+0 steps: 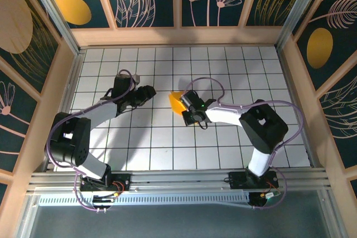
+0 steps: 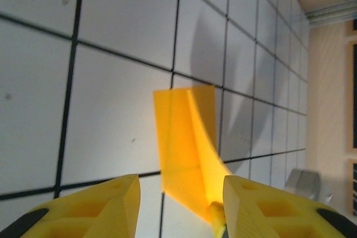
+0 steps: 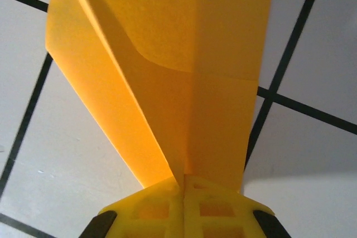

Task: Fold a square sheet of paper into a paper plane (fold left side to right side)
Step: Fourth fold the wing at the center of the table.

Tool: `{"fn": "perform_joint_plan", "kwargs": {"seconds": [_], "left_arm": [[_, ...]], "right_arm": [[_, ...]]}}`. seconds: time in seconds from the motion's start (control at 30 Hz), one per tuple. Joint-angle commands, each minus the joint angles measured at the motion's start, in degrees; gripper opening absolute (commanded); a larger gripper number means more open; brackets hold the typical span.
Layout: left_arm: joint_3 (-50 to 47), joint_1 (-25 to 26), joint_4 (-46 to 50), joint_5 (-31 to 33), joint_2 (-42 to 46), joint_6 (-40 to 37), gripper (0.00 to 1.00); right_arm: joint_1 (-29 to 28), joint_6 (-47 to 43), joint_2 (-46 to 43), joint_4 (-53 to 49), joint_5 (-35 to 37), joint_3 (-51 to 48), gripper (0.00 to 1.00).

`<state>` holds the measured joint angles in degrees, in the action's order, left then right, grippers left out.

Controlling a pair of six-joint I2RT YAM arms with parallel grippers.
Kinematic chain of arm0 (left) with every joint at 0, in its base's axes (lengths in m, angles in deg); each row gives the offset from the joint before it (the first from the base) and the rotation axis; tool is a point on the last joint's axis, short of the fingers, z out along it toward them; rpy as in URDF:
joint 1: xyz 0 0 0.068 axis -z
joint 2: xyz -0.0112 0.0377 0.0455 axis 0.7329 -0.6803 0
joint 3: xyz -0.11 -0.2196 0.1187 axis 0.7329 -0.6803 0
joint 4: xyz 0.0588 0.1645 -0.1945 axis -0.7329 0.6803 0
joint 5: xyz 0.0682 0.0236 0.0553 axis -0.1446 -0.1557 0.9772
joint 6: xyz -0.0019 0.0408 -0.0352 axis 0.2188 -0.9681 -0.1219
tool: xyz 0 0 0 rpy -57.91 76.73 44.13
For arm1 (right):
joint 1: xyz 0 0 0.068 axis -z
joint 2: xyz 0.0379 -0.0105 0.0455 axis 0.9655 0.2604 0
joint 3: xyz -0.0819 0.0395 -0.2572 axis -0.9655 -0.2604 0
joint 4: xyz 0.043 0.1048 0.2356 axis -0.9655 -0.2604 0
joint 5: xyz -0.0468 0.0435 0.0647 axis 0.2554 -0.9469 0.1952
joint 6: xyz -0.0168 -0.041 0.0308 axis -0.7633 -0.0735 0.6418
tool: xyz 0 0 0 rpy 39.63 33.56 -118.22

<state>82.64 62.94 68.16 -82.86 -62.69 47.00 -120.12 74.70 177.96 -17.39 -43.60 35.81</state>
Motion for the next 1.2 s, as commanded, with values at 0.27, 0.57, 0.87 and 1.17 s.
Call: {"fn": "perform_joint_plan", "kwargs": {"seconds": [0.27,0.57,0.87,1.17], "left_arm": [[-4.13,1.52,0.08,-4.27,1.44,-2.17,0.41],[-2.01,8.03,-3.72,-3.33,-3.56,1.74,0.41],[1.56,12.40,-6.46,-3.15,-8.42,4.18,0.42],[6.15,14.68,-6.32,-1.85,-14.49,4.80,0.43]], "right_arm": [[6.85,0.75,-2.96,6.26,-23.86,-3.39,0.00],[10.96,3.90,-1.13,12.62,-35.88,-6.73,0.00],[12.01,4.28,0.41,12.78,-37.60,-6.93,0.00],[11.99,4.10,1.01,12.72,-37.75,-6.92,0.00]]}}
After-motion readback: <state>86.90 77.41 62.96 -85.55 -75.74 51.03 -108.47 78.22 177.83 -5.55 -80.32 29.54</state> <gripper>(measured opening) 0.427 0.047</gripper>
